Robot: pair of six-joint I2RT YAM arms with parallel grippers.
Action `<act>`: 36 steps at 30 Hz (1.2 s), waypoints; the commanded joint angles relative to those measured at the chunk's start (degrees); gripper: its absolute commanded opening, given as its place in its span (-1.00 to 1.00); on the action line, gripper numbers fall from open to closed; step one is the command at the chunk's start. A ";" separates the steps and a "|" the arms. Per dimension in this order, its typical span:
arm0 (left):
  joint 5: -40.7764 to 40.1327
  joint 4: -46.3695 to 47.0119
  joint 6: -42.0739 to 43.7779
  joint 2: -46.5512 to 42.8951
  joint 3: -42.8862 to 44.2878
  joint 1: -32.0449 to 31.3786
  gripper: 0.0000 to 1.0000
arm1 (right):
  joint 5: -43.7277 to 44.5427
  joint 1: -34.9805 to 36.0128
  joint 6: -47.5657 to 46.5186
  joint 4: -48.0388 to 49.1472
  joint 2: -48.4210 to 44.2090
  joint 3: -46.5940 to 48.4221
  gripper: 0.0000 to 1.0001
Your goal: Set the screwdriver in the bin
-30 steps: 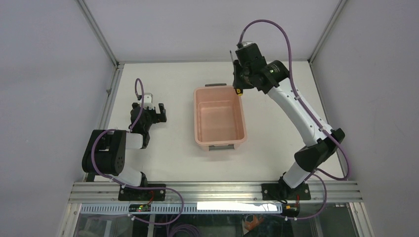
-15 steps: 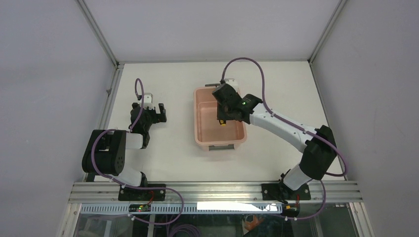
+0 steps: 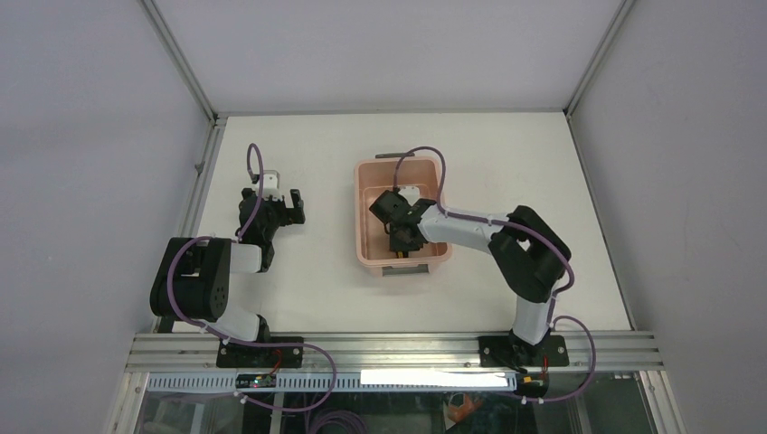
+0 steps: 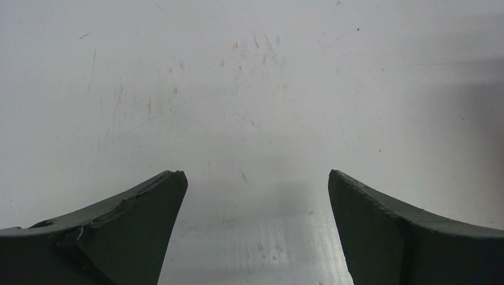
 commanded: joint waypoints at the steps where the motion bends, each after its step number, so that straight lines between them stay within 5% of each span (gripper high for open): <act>1: 0.51 1.54 -0.93 -1.25 0.28 -0.36 0.98 | 1.83 0.09 2.74 1.29 2.95 1.94 -0.69; 7: 0.50 1.52 -0.93 -1.24 0.28 -0.35 0.98 | 4.96 0.14 2.01 -2.46 2.34 5.04 -0.10; 14: 0.50 1.52 -0.93 -1.25 0.28 -0.35 0.98 | 7.77 0.13 -7.46 -4.79 -7.52 11.92 0.32; 20: 0.51 1.52 -0.93 -1.29 0.28 -0.37 0.98 | 9.58 0.05 -17.51 -4.18 -16.73 17.38 0.98; 27: 0.50 1.52 -0.93 -1.25 0.28 -0.35 0.98 | 16.85 -4.90 -24.11 -11.06 -23.01 20.80 0.99; 36: 0.47 1.52 -0.93 -1.28 0.29 -0.35 0.98 | 16.32 -24.19 -27.35 -18.32 -28.25 19.64 0.99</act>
